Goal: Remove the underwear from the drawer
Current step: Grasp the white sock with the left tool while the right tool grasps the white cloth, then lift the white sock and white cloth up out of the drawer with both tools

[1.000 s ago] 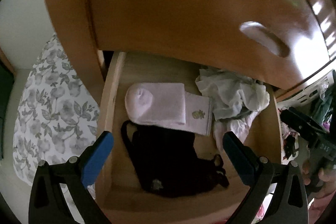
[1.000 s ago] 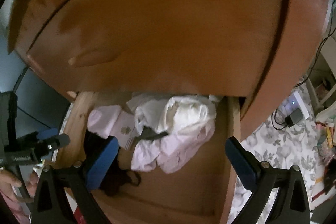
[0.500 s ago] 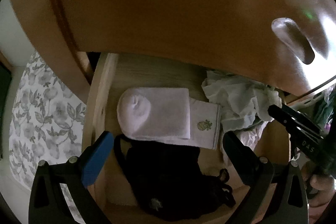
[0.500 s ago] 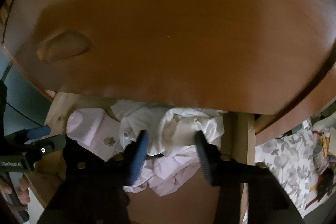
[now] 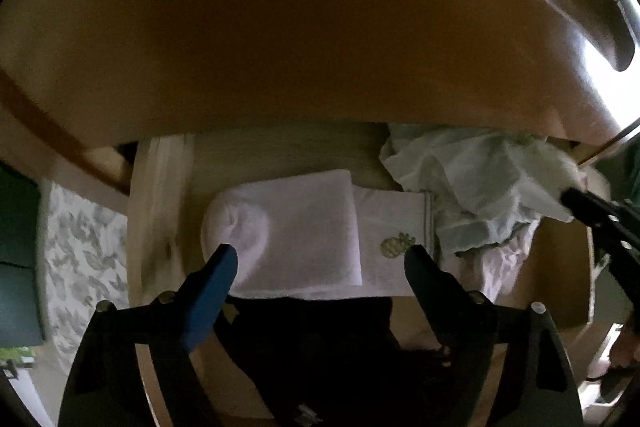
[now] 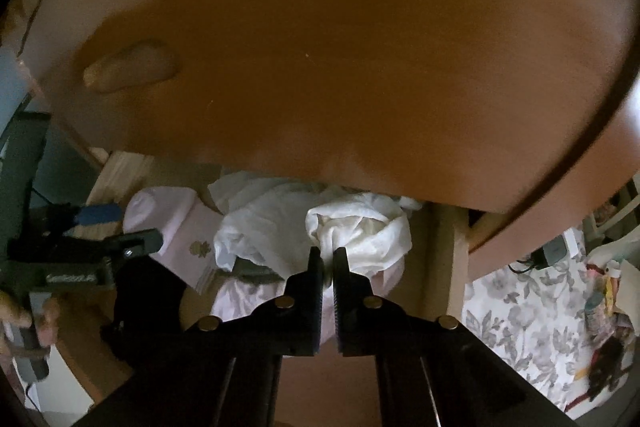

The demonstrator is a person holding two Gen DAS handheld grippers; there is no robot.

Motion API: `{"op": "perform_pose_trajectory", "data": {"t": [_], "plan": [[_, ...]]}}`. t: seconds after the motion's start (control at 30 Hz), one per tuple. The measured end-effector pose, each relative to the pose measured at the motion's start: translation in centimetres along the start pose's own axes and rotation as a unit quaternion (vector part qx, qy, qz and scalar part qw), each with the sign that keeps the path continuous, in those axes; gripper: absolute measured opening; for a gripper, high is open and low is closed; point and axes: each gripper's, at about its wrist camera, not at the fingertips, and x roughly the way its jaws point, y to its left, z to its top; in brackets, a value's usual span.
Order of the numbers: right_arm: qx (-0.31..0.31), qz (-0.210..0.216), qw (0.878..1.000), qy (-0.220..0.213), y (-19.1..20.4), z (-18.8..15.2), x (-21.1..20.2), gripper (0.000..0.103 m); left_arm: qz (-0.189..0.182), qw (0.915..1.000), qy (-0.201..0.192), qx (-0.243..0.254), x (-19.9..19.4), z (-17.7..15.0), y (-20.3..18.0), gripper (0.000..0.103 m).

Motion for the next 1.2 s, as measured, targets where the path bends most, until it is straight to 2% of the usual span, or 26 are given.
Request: {"op": "perform_pose_trajectory", "data": {"t": [0.13,0.23,0.27,0.37,0.47,0.53,0.6,0.67,0.9,1.2], "plan": [[0.004,0.008,1.000,-0.009,-0.7,-0.3,-1.4,0.005,0.010,0.9998,0.013,0.012,0.8,0.8,-0.9,0.074],[0.008,0.011,1.000,-0.018,-0.9,-0.3,-2.3,0.005,0.007,0.9990,0.040,0.017,1.8,1.3,-1.5,0.063],[0.008,0.013,1.000,-0.021,-1.1,-0.4,-2.7,0.005,0.008,0.9988,0.045,0.018,2.1,1.3,-1.6,0.056],[0.009,0.019,0.999,-0.029,-1.4,-0.6,-4.3,0.005,0.021,0.9975,0.061,0.028,2.8,2.6,-2.4,0.051],[0.005,0.024,0.999,-0.033,-0.9,-0.6,-4.3,0.005,0.040,0.9968,0.064,0.025,2.9,3.1,-2.5,0.038],[0.002,0.027,0.999,-0.035,-0.7,-0.7,-4.7,0.005,0.035,0.9971,0.063,0.022,2.8,3.3,-2.4,0.034],[0.000,0.031,0.999,-0.036,-0.6,-0.8,-4.8,0.005,0.036,0.9975,0.059,0.017,2.7,3.4,-1.9,0.018],[0.000,0.032,0.999,-0.036,-0.6,-0.9,-4.9,0.005,0.026,0.9981,0.055,0.006,2.5,3.6,-1.2,0.013],[0.010,0.041,0.998,-0.044,-0.8,-1.2,-5.7,0.005,0.009,0.9996,0.026,-0.006,0.8,2.5,-0.1,0.011],[0.009,0.061,0.995,-0.077,-0.2,-1.2,-9.2,0.005,-0.018,0.9988,-0.046,0.000,-5.5,1.4,-0.7,0.011]]}}
